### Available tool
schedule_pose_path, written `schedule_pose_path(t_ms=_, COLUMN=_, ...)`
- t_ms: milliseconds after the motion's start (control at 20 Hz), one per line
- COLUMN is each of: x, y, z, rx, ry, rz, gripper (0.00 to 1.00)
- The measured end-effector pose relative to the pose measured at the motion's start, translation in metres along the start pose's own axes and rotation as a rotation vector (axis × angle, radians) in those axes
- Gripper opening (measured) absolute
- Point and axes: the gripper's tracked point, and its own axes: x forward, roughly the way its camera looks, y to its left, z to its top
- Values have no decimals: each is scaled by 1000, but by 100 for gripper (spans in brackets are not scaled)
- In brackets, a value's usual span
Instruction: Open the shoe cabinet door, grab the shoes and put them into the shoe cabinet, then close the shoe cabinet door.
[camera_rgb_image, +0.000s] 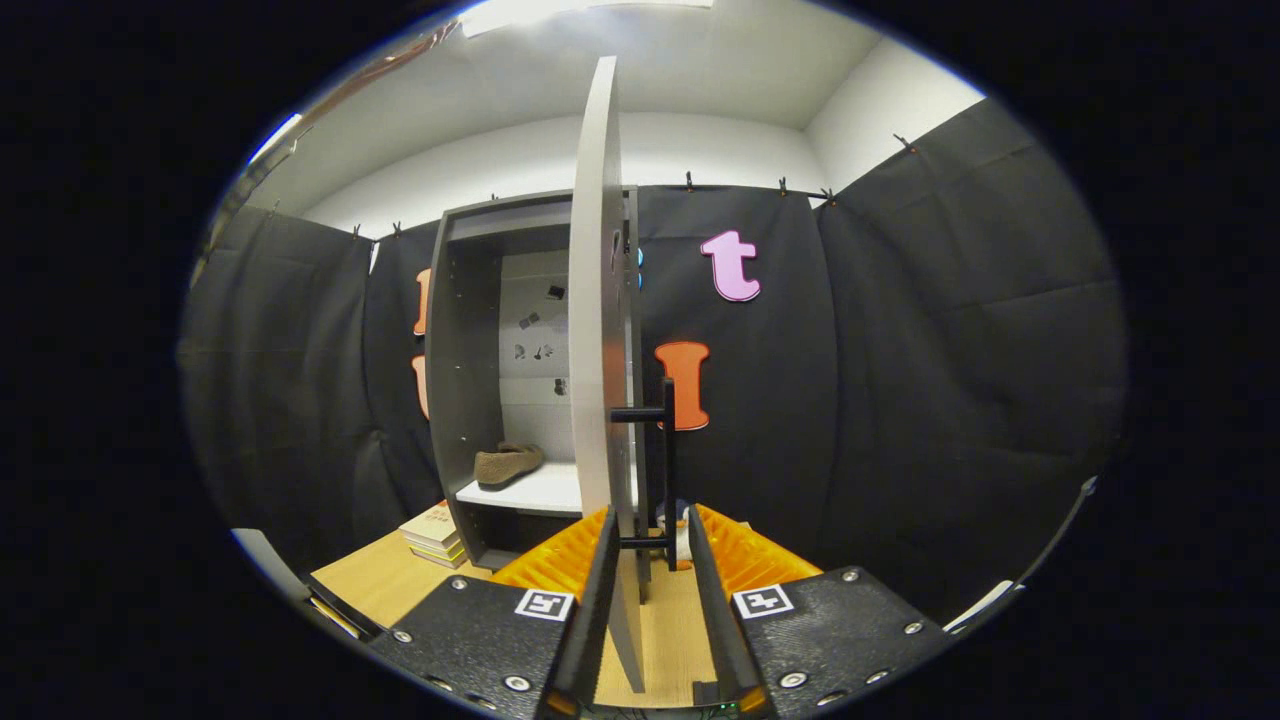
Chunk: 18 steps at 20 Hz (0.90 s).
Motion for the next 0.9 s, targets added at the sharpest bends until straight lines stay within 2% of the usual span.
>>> schedule_pose_path(t_ms=100, x=-10, y=14, z=1, rx=-4, ry=-5, rz=-24, gripper=51)
schedule_pose_path(t_ms=200, x=-18, y=31, z=-1, rx=-11, ry=-3, rz=-42, gripper=54)
schedule_pose_path(t_ms=300, x=-21, y=59, z=-5, rx=-5, ry=1, rz=-32, gripper=62)
schedule_pose_path(t_ms=500, x=-23, y=105, z=-25, rx=-11, ry=6, rz=-35, gripper=82)
schedule_pose_path(t_ms=750, x=-17, y=151, z=-48, rx=-19, ry=12, rz=-25, gripper=88)
schedule_pose_path(t_ms=900, x=4, y=170, z=-65, rx=2, ry=25, rz=-12, gripper=89)
